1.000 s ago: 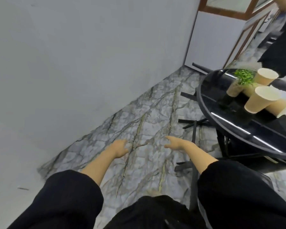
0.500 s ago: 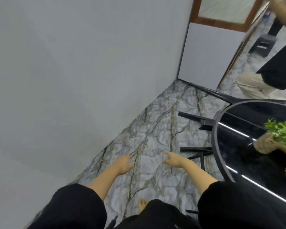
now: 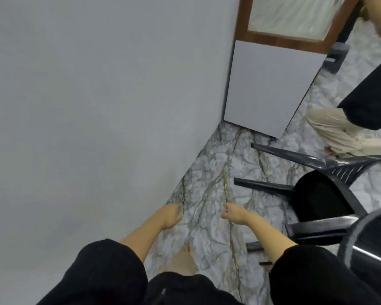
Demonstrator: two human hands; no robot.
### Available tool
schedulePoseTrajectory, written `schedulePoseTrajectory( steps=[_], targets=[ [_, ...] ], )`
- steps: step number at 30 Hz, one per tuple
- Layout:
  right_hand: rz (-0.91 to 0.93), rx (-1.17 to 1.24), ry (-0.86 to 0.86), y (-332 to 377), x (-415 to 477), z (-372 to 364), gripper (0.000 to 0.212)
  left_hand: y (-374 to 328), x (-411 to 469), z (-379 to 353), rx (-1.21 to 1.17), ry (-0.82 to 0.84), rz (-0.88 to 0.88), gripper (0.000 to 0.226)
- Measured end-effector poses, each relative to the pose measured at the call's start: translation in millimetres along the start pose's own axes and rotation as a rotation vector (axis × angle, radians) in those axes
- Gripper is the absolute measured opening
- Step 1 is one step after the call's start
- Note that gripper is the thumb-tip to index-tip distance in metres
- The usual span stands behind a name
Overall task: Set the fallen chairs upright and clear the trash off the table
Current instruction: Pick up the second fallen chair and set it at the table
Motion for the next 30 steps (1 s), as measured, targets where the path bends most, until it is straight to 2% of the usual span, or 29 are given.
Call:
schedulePoseTrajectory(
  steps=[4,7,10,13,20,25,30],
  targets=[
    [-0.047,0.063,-0.057,16.4,72.2,61.1,0.056,-8.1,103.2,51.2,0.004,0.066,-0.043,0.040],
    [-0.078,0.084,-0.115,23.8,121.6,108.5,0.058,-30.5,169.8,84.7,0.031,0.102,-0.115,0.054],
    [-0.106,0.136,-0.160,21.1,176.4,157.1,0.054,-55.7,248.1,113.5,0.079,0.111,-0.202,0.046],
    [-0.149,0.158,-0.151,5.9,233.1,196.6,0.058,-84.7,327.7,140.2,0.121,0.107,-0.253,0.048],
    [-0.259,0.227,-0.203,-26.8,343.6,306.7,0.061,-173.0,474.8,186.7,0.125,0.176,-0.398,0.041],
    [-0.381,0.365,-0.282,-56.2,394.1,370.6,0.060,-237.8,565.7,210.2,0.212,0.270,-0.484,0.050],
    [-0.586,0.624,-0.437,-117.7,427.2,430.0,0.062,-345.6,656.8,217.3,0.268,0.361,-0.686,0.045]
  ],
)
Point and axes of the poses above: each hand's wrist, its own x-axis towards the middle knuckle, its own z-axis out of the back of the hand, y = z × x, the point moved 8 cm from there along x, towards the middle knuckle, and after that the axes turned 12 degrees about -y, right-handed, at the moved point
